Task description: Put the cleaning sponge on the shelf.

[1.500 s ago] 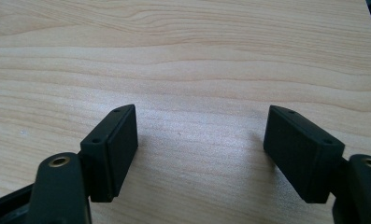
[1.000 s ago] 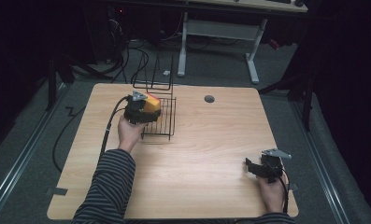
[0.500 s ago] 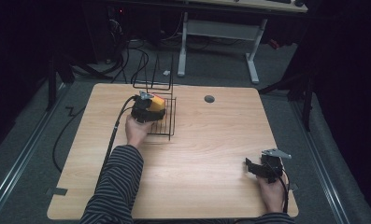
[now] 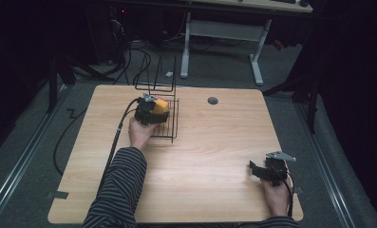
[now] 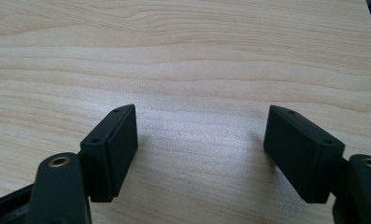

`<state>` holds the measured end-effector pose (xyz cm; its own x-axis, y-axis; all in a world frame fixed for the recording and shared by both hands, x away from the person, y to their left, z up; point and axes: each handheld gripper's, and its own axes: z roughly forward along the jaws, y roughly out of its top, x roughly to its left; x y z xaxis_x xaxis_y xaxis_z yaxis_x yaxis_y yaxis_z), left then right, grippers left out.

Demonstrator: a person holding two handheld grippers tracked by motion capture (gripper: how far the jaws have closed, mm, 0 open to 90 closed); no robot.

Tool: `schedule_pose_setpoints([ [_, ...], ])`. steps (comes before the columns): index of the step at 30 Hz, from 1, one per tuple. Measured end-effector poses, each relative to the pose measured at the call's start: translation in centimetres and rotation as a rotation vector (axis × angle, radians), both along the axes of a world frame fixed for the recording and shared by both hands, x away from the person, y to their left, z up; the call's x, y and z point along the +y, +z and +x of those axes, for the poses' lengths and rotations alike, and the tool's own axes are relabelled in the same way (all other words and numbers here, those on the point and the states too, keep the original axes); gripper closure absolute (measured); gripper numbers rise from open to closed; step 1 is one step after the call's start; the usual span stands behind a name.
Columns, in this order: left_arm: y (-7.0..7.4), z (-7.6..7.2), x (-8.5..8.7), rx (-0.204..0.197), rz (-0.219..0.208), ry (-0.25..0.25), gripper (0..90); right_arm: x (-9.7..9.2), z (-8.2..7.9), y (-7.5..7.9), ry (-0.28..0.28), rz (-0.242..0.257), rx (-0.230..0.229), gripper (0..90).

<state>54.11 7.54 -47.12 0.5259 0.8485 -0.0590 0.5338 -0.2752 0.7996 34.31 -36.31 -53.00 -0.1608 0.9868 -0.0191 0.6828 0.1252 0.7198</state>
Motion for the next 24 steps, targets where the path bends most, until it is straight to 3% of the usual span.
schedule_pose_setpoints([
  [9, 0.04, 0.11, 0.22, 0.015, -0.014, -0.001, 21.1, -0.01, 0.00, 0.00, 0.001, -0.001, 0.000, 26.4],
  [13, -0.07, 0.23, 0.38, 0.035, -0.039, -0.004, 17.3, 0.00, 0.00, 0.00, 0.000, 0.000, 0.000, 26.4],
  [24, -0.27, 0.29, 0.56, 0.071, -0.049, -0.022, 5.0, 0.00, 0.00, 0.00, 0.000, 0.000, 0.000, 26.4],
])
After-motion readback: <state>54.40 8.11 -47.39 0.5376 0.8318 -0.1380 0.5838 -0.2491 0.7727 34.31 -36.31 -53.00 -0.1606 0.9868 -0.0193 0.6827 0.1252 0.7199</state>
